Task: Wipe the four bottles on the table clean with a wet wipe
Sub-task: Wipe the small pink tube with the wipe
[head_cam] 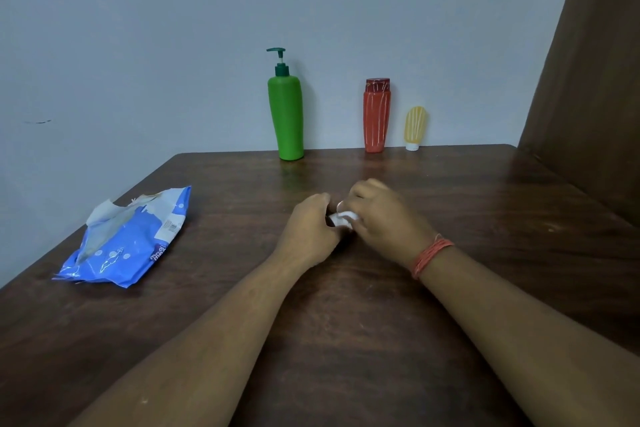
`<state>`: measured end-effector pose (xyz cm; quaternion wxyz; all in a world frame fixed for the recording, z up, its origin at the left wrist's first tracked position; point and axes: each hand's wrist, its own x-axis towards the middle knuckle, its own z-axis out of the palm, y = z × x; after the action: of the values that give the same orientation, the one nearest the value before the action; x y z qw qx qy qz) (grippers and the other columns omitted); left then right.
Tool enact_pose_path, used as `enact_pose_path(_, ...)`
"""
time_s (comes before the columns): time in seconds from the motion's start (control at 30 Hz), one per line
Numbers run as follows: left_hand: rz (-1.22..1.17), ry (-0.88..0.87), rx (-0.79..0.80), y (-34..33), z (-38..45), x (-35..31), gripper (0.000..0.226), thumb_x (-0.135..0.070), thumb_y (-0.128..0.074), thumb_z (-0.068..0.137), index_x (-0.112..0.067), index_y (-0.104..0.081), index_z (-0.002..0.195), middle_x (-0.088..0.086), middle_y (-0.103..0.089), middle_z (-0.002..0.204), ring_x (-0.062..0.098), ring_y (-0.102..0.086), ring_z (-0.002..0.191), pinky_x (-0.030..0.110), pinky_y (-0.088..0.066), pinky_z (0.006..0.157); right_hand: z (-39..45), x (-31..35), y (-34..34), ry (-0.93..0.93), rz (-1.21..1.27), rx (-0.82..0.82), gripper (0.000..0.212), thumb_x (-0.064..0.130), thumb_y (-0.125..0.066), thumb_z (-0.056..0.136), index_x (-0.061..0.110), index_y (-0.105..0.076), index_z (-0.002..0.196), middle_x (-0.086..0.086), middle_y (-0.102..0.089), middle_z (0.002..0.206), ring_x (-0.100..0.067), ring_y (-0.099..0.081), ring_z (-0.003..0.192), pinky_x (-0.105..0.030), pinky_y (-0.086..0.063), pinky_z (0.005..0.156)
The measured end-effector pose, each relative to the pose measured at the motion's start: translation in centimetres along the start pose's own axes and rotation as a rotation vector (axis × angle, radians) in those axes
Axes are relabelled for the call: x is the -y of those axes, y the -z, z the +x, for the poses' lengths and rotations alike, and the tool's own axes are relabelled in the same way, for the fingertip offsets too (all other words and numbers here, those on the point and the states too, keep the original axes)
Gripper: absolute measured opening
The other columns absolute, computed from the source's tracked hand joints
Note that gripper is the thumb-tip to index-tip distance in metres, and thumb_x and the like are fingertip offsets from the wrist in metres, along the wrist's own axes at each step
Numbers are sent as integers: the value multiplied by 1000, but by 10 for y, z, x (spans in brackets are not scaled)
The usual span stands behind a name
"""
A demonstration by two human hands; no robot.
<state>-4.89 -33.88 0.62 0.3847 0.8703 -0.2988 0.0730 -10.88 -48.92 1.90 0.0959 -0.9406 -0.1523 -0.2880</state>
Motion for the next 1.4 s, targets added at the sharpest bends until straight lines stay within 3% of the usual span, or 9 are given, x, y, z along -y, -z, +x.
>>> enact_pose_path(0.17, 12, 25, -11, 0, 0, -1, 30, -24, -84, 76, -21, -54, 79, -2, -60, 87, 16, -55, 78, 30, -42, 63, 4, -21, 5, -206, -76, -113, 20, 10, -65, 88, 11, -73, 106, -4, -62, 100, -21, -53, 97, -35, -47, 81)
enact_pose_path(0.33, -22, 7, 23, 1, 0, 0, 29, -29, -81, 81, -17, -55, 80, -1, -60, 85, 14, -55, 75, 22, -38, 56, -2, 0, 2, 5, -26, -4, 17, 11, -70, 84, 11, -74, 100, -5, -61, 93, -22, -54, 90, -33, -46, 73)
enact_pose_path(0.53, -35, 59, 28, 1, 2, 1, 32, -21, -86, 75, -27, -55, 80, -5, -65, 97, 15, -60, 86, 27, -46, 66, -4, -34, 15, -291, -86, -132, 18, 15, -67, 89, 14, -72, 106, -2, -61, 102, -19, -52, 100, -28, -40, 81)
enact_pose_path(0.73, -47, 31, 28, 1, 1, 2, 31, -31, -84, 78, -14, -59, 83, -1, -65, 86, 16, -60, 77, 30, -45, 63, -4, -4, 4, -45, -54, -30, 14, 12, -71, 84, 8, -72, 98, -7, -62, 95, -24, -55, 91, -31, -41, 73)
enact_pose_path(0.83, -22, 45, 36, 2, 1, 2, 30, -25, -86, 76, -23, -56, 81, -7, -63, 90, 14, -58, 81, 25, -43, 62, -4, -22, 12, -206, -76, -75, 19, 14, -65, 90, 12, -71, 108, -4, -61, 104, -21, -52, 100, -30, -41, 83)
enact_pose_path(0.97, -4, 56, 52, 2, 2, 1, 34, -22, -85, 76, -29, -53, 81, -9, -63, 95, 7, -54, 81, 20, -37, 60, -14, -42, 18, -404, -43, -140, 19, 11, -65, 89, 12, -72, 107, -2, -62, 104, -18, -54, 99, -30, -44, 81)
enact_pose_path(1.17, -39, 61, 45, 3, 0, 1, 28, -23, -86, 76, -18, -59, 84, -6, -64, 85, 16, -59, 77, 25, -40, 57, -9, -17, 4, -99, -29, -19, 14, 12, -72, 83, 8, -72, 96, -8, -64, 94, -26, -57, 90, -34, -44, 78)
enact_pose_path(1.3, -45, 72, 47, 3, 1, 1, 31, -21, -86, 76, -27, -56, 81, -10, -64, 93, 9, -58, 83, 19, -35, 59, -11, -37, 13, -343, -49, -186, 18, 11, -67, 88, 9, -72, 105, -6, -65, 103, -24, -57, 99, -32, -44, 83)
enact_pose_path(1.4, -48, 76, 47, 2, 1, 1, 31, -20, -86, 76, -26, -56, 81, -7, -65, 93, 12, -59, 84, 21, -38, 60, -12, -30, 10, -238, -7, -120, 15, 11, -69, 87, 9, -72, 101, -7, -65, 100, -24, -57, 97, -30, -41, 82)
